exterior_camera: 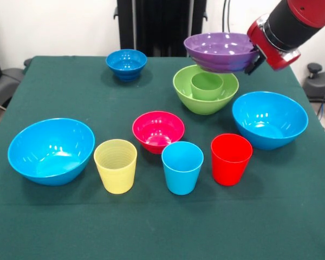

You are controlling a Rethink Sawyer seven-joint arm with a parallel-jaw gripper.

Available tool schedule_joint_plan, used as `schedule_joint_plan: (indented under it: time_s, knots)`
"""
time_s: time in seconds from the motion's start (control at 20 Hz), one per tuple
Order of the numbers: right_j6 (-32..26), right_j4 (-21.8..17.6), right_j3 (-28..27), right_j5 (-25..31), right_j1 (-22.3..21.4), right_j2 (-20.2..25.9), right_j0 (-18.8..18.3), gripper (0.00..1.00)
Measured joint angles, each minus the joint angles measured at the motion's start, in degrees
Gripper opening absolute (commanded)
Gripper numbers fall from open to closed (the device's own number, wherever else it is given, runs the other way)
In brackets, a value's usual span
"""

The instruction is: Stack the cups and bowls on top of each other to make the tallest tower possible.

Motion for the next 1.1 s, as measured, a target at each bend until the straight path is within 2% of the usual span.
schedule_joint_plan:
  time_s: [1.1]
  knots:
    - [0.0, -4.5, 0.8, 0.0, -0.9, -0.1, -0.5, 0.0]
